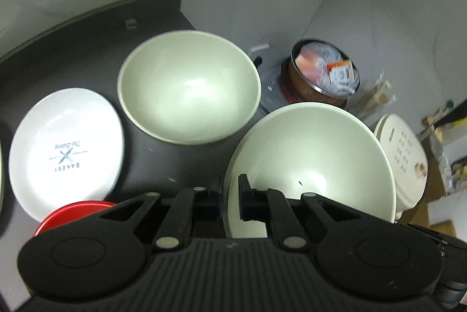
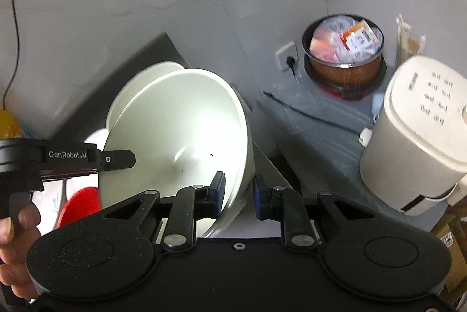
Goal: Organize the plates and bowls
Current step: 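Close both tools on the rim of the large cream bowl, then carry the large cream bowl over the red bowl and lower it inside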
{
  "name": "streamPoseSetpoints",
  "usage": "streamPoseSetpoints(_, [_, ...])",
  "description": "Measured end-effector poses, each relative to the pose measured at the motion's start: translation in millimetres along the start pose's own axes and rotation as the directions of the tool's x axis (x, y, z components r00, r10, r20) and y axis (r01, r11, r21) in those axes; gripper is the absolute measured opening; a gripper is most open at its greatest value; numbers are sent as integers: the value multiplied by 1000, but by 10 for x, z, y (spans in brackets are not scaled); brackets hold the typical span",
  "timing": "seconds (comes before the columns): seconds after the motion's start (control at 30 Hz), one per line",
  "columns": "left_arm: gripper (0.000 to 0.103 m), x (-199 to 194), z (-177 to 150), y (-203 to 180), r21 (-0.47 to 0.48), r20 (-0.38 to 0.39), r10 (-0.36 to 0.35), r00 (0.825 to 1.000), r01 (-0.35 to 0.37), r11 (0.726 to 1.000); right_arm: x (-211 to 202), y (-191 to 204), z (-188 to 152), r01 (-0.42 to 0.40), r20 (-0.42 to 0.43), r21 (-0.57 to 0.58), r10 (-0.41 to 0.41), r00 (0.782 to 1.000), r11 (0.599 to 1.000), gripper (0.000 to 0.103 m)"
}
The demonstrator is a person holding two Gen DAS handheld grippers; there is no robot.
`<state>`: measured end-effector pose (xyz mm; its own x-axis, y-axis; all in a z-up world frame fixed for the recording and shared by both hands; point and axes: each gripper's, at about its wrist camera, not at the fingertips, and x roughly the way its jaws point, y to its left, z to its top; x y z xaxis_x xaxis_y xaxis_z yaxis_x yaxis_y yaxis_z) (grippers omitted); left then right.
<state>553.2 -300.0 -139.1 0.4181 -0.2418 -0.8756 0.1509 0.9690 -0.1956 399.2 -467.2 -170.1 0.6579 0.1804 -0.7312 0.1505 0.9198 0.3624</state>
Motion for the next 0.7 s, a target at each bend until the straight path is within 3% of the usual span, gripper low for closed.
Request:
streamPoseSetpoints(0.4, [6, -456, -42, 263, -64, 110, 3, 994, 4, 998, -194, 395, 158, -64, 57, -105, 70, 996, 992, 20])
streamPoseSetpoints(0.7, [6, -795, -121, 593, -137, 149, 34, 988, -13, 990, -162, 723, 142, -126, 25, -189, 133, 991, 974, 20])
